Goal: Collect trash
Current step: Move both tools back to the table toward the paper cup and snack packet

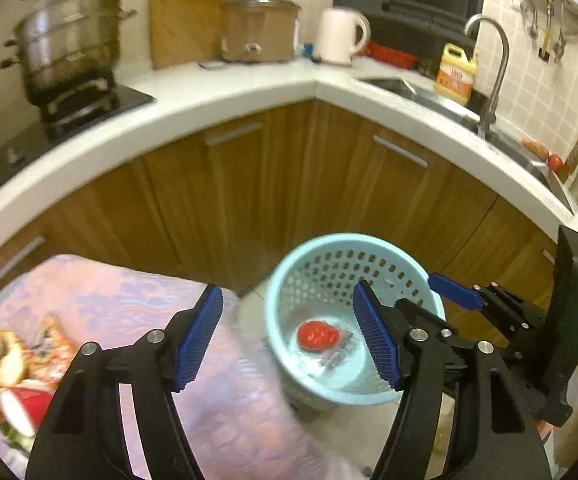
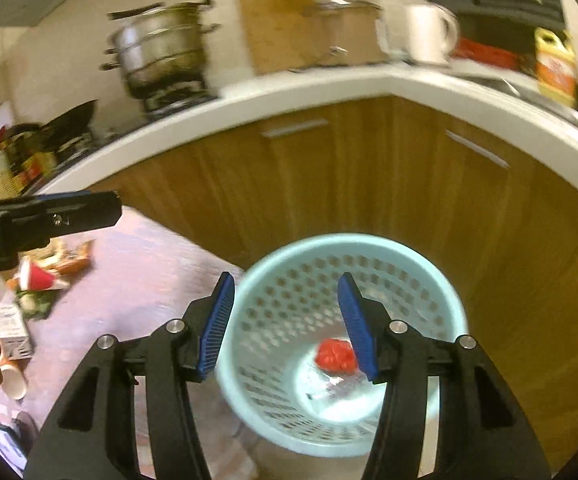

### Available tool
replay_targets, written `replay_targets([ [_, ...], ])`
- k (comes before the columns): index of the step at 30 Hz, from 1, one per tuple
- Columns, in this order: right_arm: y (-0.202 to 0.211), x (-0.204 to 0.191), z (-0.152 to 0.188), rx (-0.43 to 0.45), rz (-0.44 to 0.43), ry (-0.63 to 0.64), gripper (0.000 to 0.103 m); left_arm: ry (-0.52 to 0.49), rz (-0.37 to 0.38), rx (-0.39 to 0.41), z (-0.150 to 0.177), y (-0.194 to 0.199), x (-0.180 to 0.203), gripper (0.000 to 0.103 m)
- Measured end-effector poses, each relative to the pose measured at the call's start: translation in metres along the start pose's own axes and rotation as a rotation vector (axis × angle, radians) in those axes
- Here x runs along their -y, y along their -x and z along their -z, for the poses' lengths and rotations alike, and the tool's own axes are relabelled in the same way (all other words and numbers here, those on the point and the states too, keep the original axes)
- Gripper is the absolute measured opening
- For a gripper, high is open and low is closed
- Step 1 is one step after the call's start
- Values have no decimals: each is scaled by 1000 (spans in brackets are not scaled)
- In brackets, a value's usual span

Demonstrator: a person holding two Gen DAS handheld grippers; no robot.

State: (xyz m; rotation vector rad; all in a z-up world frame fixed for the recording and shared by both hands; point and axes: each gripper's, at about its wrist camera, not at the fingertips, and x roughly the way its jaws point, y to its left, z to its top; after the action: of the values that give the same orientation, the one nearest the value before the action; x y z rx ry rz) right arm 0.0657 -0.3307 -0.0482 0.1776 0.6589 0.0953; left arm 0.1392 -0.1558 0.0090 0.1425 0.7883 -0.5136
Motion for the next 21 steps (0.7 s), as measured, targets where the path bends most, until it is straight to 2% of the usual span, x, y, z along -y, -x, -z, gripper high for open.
replay_targets([
  [7,1,-81,-14,37,-124,146,50,52,-93,115,14,78,-54,73],
  [11,-3,-124,-18,46,-193,218,50,114,-154,192,30,121,-94,79],
  [14,-3,-158,-17,54,-245,279,50,160,-197,235,41,146,-123,84],
  [21,-10,-233,-11,67,-353,427,50,201,-306,282,79,183,-182,86],
])
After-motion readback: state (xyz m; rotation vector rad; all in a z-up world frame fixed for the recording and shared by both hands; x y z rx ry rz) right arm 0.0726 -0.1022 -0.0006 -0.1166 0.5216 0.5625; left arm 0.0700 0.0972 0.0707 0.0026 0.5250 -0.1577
